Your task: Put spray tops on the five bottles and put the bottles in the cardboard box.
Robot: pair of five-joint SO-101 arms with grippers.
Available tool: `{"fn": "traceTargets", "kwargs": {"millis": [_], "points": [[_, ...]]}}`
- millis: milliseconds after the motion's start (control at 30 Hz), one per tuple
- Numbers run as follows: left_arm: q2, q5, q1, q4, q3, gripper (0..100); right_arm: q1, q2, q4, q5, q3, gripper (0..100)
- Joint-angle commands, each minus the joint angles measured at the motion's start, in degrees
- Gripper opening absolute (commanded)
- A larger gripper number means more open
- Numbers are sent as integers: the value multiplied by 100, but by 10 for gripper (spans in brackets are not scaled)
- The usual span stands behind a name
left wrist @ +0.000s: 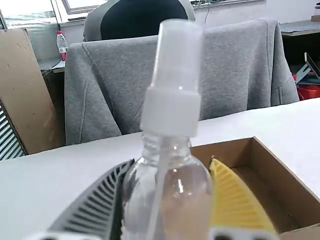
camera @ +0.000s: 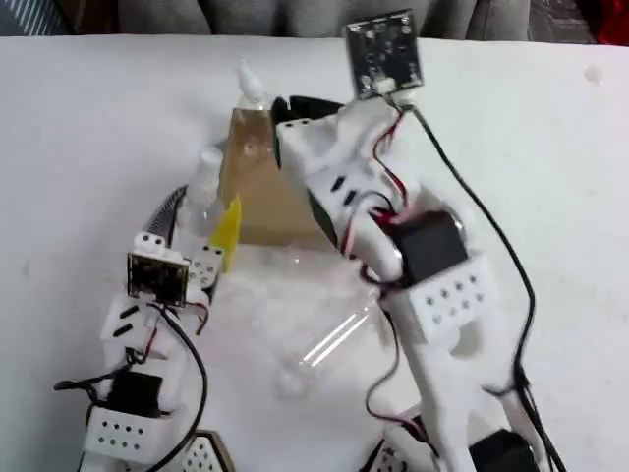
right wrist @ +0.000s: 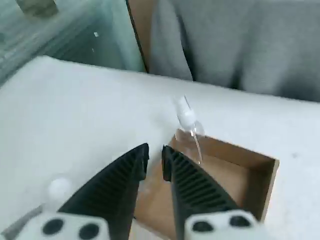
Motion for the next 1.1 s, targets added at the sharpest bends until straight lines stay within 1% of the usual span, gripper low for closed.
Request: {"fn": "traceTargets", "kwargs": {"millis": [0,133,300,400,533,700,933,1067], "points": [[-75,79,13,-167,-79,20,48,514,-321,-53,18,16],[-75,79,13,-158,-79,20,-347,998,-426,-62,18,16],[-75,79,13,-158,-79,20,-989,1165,-409,-62,18,16],[-75,79,13,-158,-79,20,-1147,1051,-382,-62,18,16],[-75,79,13,-158,-79,20,-1323,813,84,-26,18,16],[-75,79,13,-158,-79,20,-1244,743,277,-18,18,16],[-75,79,13,-158,-79,20,-690,699,875,-9,0,16],[-75,79,13,-158,-123,20,-418,681,1481,79,-9,16]]}}
